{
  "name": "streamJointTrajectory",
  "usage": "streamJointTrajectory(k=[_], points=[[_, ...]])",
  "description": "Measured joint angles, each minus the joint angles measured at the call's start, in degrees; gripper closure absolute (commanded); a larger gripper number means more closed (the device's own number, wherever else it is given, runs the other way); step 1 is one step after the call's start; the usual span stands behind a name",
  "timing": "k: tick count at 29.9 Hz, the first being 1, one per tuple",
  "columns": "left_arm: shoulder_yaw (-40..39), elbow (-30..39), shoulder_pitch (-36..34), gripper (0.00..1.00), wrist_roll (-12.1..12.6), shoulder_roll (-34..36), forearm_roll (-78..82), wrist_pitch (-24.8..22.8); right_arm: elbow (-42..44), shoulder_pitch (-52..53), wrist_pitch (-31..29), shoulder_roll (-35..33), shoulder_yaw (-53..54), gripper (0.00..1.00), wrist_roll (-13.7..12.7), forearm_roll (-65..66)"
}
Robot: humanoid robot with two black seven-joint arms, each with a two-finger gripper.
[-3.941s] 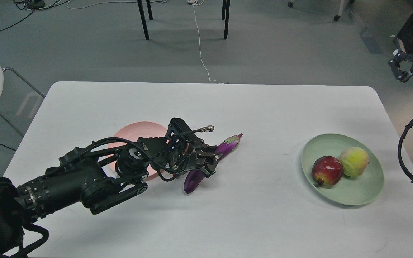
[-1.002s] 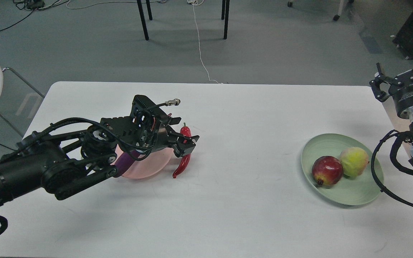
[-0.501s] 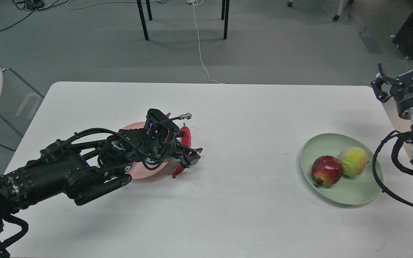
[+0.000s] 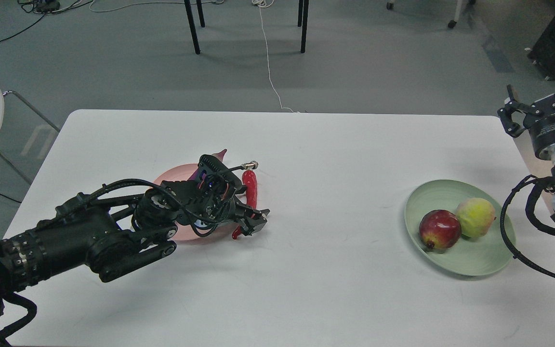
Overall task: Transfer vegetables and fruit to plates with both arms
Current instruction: 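Place the chili pepper on the pink plate beside the eggplant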
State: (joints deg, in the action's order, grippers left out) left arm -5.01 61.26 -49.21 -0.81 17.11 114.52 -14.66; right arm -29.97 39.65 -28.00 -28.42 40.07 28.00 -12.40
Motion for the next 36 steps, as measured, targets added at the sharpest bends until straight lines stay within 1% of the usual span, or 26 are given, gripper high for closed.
streamJointTrajectory(k=[4, 6, 8, 12, 13, 17, 20, 21, 25, 28, 30, 34, 36], points=[[1.0, 0.1, -0.1, 0.19, -0.1, -1.0, -0.1, 0.0, 0.0, 0.0, 0.0, 0.0, 0.0, 0.01, 0.0, 0.0], [1.0, 0.1, -0.2, 0.24, -0.1, -1.4, -0.1, 0.0, 0.0, 0.0, 0.0, 0.0, 0.0, 0.01, 0.0, 0.0], [1.0, 0.1, -0.3, 0.35, -0.1, -1.7, -0.1, 0.1, 0.0, 0.0, 0.0, 0.0, 0.0, 0.01, 0.0, 0.1], [0.9, 0.1, -0.7, 0.63, -0.1, -2.3, -0.1, 0.3, 0.0, 0.0, 0.0, 0.0, 0.0, 0.01, 0.0, 0.1], [0.9, 0.0, -0.7, 0.67, -0.1, -2.3, 0.0, 0.3, 0.0, 0.0, 0.0, 0.0, 0.0, 0.01, 0.0, 0.1], [0.9, 0.0, -0.8, 0.77, 0.0, -2.4, 0.1, 0.3, 0.0, 0.0, 0.0, 0.0, 0.0, 0.01, 0.0, 0.1], [0.9, 0.0, -0.8, 0.84, 0.3, -2.7, 0.7, 0.3, 0.0, 0.0, 0.0, 0.0, 0.0, 0.01, 0.0, 0.1], [0.9, 0.0, -0.8, 0.85, 0.4, -2.9, 1.1, 0.3, 0.1, -0.1, 0.0, 0.0, -0.1, 0.01, 0.0, 0.1], [0.5, 0.2, -1.1, 0.86, 0.5, -3.1, 2.3, 0.3, 0.1, -0.1, 0.0, 0.0, -0.1, 0.01, 0.0, 0.2], [-0.1, 2.0, -2.2, 0.85, 0.5, -2.0, 2.3, 0.3, 0.1, -0.1, 0.0, 0.0, -0.1, 0.01, 0.0, 0.2], [-1.1, 5.3, -3.2, 0.85, 0.5, 0.7, 2.0, 0.3, 0.2, -0.1, 0.0, 0.0, -0.1, 0.01, 0.0, 0.2], [-2.4, 14.9, -3.9, 0.83, 0.1, 10.9, 1.6, -0.7, 1.1, 0.0, 0.0, -0.1, -0.1, 0.01, 0.0, 0.2], [-2.5, 18.5, -3.8, 0.82, 0.0, 15.4, 1.6, -1.2, 1.8, 0.0, 0.0, -0.1, -0.1, 0.01, 0.0, 0.2]])
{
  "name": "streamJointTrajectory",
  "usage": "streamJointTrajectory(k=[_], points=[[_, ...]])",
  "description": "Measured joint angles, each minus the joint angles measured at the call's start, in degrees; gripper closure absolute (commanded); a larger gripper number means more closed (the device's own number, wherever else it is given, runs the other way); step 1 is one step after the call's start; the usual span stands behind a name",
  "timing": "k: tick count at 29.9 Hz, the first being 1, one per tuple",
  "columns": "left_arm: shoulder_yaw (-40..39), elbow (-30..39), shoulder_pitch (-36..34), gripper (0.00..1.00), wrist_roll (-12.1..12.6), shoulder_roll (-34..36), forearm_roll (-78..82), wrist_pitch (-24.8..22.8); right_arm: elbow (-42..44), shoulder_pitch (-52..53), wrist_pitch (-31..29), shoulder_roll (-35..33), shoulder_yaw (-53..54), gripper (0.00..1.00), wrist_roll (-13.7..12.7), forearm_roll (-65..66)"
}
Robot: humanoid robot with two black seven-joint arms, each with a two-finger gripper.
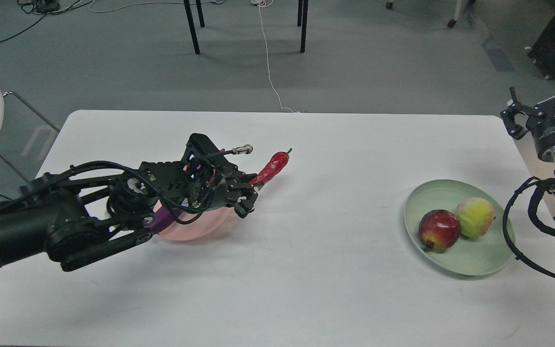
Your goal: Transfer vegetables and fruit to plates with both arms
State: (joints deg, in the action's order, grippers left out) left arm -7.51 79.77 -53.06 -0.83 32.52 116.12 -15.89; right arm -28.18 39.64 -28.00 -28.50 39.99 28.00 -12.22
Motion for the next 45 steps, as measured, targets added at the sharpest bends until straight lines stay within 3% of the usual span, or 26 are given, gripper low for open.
streamJointTrajectory(k=[6, 7, 9, 10, 21, 23, 27, 32, 35, 41, 45], points=[[0.5, 2.5, 3.5, 0.7, -0.1, 6.9, 0.4, -0.2, 0.3, 0.4, 0.0, 0.0, 0.0, 0.01, 0.0, 0.1], [0.5, 2.5, 4.5, 0.62, -0.1, 7.2, 0.5, -0.2, 0.3, 0.5, 0.0, 0.0, 0.0, 0.01, 0.0, 0.1], [0.3, 2.4, 5.7, 0.27, -0.1, 7.3, 0.6, -0.2, 0.3, 0.6, 0.0, 0.0, 0.0, 0.01, 0.0, 0.1], [0.1, 2.3, 6.1, 0.2, -0.1, 7.1, 0.6, -0.2, 0.3, 0.6, 0.0, 0.0, 0.0, 0.01, 0.0, 0.1], [-2.8, 0.9, 6.8, 0.12, -0.1, 7.0, -1.3, 0.2, 0.2, 0.2, 0.0, 0.0, 0.0, 0.01, 0.0, 0.1], [-4.2, 1.0, 6.7, 0.07, -0.2, 7.1, -3.7, 0.3, 0.3, 0.1, 0.0, 0.0, 0.0, 0.01, 0.0, 0.1], [-11.4, 1.1, 6.5, 0.03, -0.2, 7.0, -16.2, 0.4, 0.4, 0.5, 0.0, -0.7, 0.0, 0.01, 0.0, 0.1], [-19.9, -2.5, 6.9, 0.02, -0.5, 5.6, -44.4, 0.4, 0.7, 0.8, 0.0, -3.1, 0.2, 0.01, 0.0, 0.1], [-22.8, -5.4, 6.9, 0.02, -2.5, 4.0, -61.2, 0.3, 1.8, 1.2, 0.0, -3.1, 0.2, 0.01, 0.0, 0.1], [-28.7, -13.4, 6.9, 0.02, -9.1, 0.1, -85.1, -0.4, 2.0, 3.7, 0.0, -2.6, 0.2, 0.01, 0.0, 0.1], [-33.9, -21.0, 6.3, 0.02, -9.9, -3.3, -95.6, -1.2, 1.6, 4.0, 0.0, -2.6, 0.4, 0.01, 0.0, -0.1]])
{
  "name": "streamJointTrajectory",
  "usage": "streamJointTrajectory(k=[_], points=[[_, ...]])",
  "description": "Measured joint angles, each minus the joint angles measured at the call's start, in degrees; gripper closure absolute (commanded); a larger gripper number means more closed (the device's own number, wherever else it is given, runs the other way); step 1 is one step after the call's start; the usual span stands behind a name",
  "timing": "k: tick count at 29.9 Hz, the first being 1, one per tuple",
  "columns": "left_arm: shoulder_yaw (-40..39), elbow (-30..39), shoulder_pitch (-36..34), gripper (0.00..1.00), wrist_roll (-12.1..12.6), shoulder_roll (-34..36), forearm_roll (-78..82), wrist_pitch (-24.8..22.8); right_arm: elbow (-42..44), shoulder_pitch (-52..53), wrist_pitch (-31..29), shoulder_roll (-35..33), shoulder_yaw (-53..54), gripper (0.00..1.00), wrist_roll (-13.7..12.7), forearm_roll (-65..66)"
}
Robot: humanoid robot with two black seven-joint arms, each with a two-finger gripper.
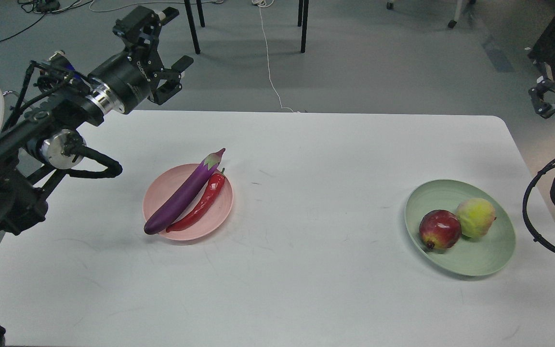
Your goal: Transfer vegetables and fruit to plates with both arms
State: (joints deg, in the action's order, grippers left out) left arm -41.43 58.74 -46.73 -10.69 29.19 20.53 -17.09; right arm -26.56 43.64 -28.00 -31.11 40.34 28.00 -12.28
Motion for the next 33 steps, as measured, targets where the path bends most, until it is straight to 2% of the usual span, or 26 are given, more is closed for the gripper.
streamJointTrajectory(k=[2, 8, 11, 19, 24, 33], points=[[-2.0, -4.0, -0.2, 0.02, 0.1, -2.5, -4.3, -1.3, -0.3, 0.4, 0.0, 0.0, 0.5, 0.01, -0.2, -0.4], [-6.1, -11.2, -0.4, 0.02, 0.3, -6.0, -16.6, -3.3, -2.8, 1.4, 0.0, 0.2, 6.4, 0.01, -7.3, -2.1], [-7.1, -14.8, -0.2, 0.02, 0.3, -6.5, -22.1, -5.0, -2.8, 1.4, 0.0, 0.4, 8.9, 0.01, -9.5, -2.3], [-7.7, -20.9, 0.4, 0.02, 0.7, -7.6, -29.1, -9.8, -2.1, 0.8, 0.0, 4.0, 9.3, 0.01, -10.0, -2.3], [-7.8, -27.2, 0.4, 0.02, 2.1, -10.1, -29.4, -10.9, -2.0, 0.7, 0.0, 4.3, 9.0, 0.01, -10.1, -2.2], [-7.1, -28.2, 0.4, 0.02, 2.3, -12.0, -29.3, -10.9, -2.1, 0.5, 0.0, 4.7, 8.7, 0.01, -10.0, -2.1]])
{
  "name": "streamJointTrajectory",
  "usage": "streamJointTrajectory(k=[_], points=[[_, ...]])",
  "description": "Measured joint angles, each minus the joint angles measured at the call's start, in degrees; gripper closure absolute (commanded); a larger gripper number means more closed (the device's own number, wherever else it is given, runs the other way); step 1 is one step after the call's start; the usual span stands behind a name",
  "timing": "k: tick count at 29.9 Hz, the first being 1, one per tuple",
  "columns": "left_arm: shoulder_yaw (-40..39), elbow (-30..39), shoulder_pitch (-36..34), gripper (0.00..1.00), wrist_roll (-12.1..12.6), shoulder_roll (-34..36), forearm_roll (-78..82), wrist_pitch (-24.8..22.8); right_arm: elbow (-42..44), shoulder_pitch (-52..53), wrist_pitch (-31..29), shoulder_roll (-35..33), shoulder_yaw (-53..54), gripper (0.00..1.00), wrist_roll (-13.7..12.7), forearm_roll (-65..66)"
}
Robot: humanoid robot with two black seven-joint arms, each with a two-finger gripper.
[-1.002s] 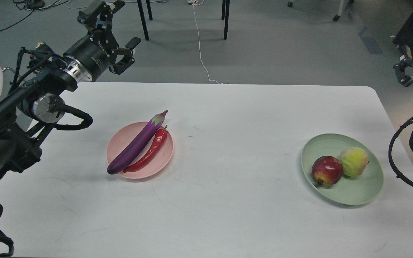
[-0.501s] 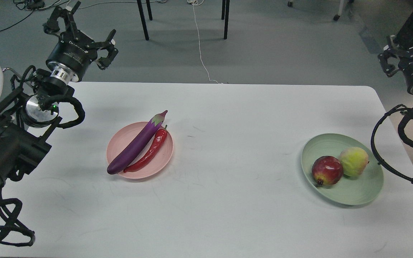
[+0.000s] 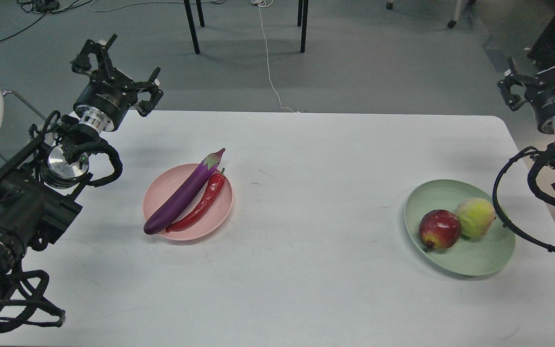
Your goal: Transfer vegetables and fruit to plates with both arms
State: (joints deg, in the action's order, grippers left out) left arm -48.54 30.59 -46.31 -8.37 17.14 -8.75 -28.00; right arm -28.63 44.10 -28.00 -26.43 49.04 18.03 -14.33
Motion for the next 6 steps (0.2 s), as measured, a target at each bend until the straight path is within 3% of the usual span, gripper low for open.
streamJointTrajectory(k=[6], points=[[0.2, 0.0, 0.0, 0.02, 0.0, 0.0, 0.0, 0.0, -0.2, -0.2, 0.0, 0.7, 0.0, 0.01, 0.2, 0.0]])
